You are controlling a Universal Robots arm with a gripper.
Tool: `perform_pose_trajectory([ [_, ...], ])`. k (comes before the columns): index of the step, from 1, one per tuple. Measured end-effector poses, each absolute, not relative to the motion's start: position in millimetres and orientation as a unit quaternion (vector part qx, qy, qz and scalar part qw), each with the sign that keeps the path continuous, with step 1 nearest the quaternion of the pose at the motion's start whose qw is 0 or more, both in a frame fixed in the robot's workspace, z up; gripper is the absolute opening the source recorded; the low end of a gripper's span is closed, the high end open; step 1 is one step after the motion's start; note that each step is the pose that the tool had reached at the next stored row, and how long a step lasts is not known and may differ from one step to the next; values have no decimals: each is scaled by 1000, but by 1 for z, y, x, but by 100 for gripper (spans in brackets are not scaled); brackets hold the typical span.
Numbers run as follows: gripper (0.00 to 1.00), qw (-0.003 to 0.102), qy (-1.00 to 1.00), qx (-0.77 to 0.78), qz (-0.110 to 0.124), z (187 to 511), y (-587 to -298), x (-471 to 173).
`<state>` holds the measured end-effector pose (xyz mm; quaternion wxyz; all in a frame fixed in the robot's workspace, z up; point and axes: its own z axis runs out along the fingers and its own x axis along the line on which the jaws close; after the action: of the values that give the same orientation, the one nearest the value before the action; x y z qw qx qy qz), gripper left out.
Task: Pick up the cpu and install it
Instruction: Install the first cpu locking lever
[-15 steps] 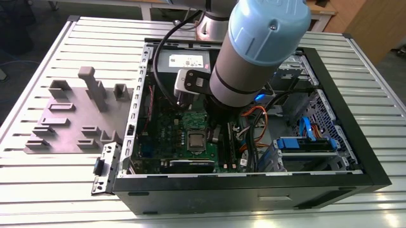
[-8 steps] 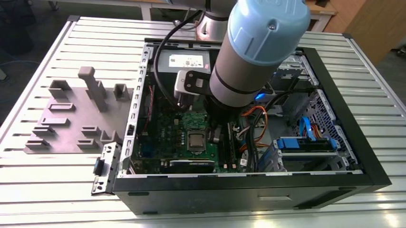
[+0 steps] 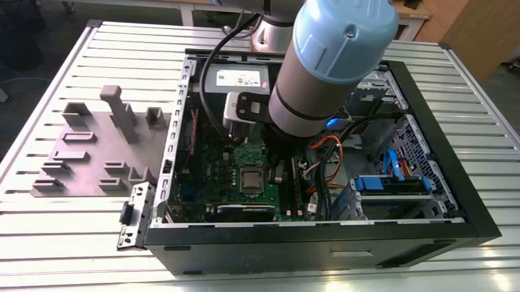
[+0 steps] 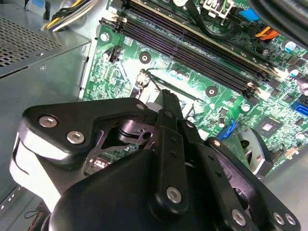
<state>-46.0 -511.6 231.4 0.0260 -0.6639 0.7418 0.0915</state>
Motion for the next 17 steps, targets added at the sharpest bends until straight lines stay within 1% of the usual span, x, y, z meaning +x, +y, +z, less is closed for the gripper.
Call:
perform_pose_trajectory([
  [17,11,26,738,-668,91,231,-512,-42],
])
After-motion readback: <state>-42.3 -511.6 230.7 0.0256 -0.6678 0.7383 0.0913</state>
